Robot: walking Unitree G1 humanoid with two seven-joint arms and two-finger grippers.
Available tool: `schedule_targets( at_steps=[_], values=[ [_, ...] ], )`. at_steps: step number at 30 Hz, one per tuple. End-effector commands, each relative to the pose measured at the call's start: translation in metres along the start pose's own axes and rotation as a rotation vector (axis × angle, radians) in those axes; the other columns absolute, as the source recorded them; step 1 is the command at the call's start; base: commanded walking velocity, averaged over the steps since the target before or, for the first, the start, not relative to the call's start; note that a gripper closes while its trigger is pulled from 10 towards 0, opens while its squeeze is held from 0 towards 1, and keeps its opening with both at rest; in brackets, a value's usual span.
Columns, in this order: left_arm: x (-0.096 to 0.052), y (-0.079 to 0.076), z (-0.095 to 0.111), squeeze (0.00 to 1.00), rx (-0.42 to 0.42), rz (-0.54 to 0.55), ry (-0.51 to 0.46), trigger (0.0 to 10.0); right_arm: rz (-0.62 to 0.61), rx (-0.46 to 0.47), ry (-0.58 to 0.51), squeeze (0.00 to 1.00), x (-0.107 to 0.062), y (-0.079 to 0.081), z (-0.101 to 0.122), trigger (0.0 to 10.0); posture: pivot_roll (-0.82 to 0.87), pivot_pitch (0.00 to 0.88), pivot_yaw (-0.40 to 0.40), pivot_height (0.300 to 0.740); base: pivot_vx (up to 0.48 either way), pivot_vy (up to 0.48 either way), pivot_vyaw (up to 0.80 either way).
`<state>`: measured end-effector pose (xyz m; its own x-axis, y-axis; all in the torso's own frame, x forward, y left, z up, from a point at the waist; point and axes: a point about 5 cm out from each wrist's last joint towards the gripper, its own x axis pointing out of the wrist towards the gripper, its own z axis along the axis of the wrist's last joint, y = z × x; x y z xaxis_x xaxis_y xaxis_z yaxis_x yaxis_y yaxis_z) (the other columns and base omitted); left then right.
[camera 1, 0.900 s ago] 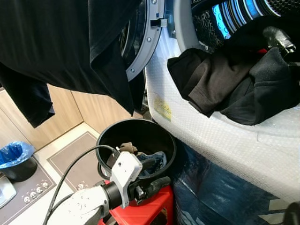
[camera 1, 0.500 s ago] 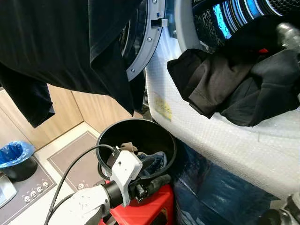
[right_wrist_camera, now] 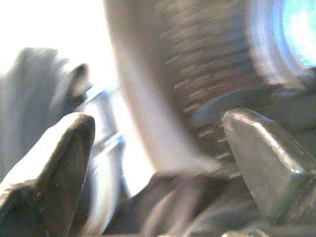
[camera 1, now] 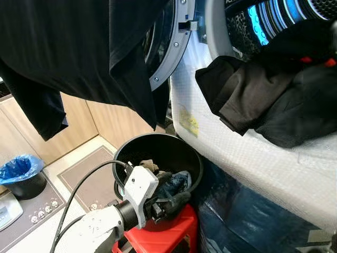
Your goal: Clothes washing
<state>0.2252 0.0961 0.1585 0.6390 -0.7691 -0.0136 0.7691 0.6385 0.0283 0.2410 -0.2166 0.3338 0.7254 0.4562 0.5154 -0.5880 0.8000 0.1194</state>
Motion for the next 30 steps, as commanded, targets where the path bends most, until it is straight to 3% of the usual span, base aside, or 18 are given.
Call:
schedule_targets(
  at_steps=[1, 4, 7, 11, 18, 25, 30],
  values=[
    [-0.001, 0.002, 0.000, 0.00, 0.010, 0.009, -0.007, 10.0, 0.017, -0.046, -0.020, 0.00, 0.003, 0.006, 0.002, 10.0, -0.07, 0.091, 0.008, 0.740, 0.000, 0.000, 0.00],
    [0.001, 0.004, 0.002, 0.00, 0.010, 0.017, -0.015, 10.0, -0.098, -0.016, -0.094, 0.00, 0.007, -0.009, 0.007, 10.0, -0.07, 0.088, 0.009, 0.740, 0.000, 0.000, 0.00],
    [0.000, 0.004, 0.003, 0.00, 0.009, 0.017, -0.017, 10.0, -0.061, 0.038, -0.103, 0.00, 0.006, -0.008, 0.010, 10.0, -0.07, 0.087, 0.009, 0.740, 0.000, 0.000, 0.00],
    [-0.001, 0.003, 0.002, 0.00, 0.012, 0.014, -0.014, 10.0, 0.141, -0.016, 0.061, 0.00, -0.007, 0.011, -0.011, 10.0, -0.06, 0.086, 0.008, 0.740, 0.000, 0.000, 0.00],
    [0.000, 0.002, 0.002, 0.00, 0.032, 0.002, -0.010, 10.0, 0.285, -0.089, 0.302, 0.00, -0.024, 0.028, -0.046, 10.0, -0.06, 0.087, 0.011, 0.740, 0.000, 0.000, 0.00],
    [-0.001, -0.003, -0.005, 0.00, 0.092, -0.036, 0.038, 10.0, 0.338, -0.119, 0.455, 0.00, -0.041, 0.027, -0.067, 10.0, -0.06, 0.088, 0.012, 0.740, 0.000, 0.000, 0.00],
    [-0.002, -0.007, -0.010, 0.00, 0.143, -0.063, 0.077, 10.0, 0.271, -0.166, 0.571, 0.00, -0.052, 0.005, -0.075, 10.0, -0.06, 0.087, 0.015, 0.740, 0.000, 0.000, 0.00]
  ],
)
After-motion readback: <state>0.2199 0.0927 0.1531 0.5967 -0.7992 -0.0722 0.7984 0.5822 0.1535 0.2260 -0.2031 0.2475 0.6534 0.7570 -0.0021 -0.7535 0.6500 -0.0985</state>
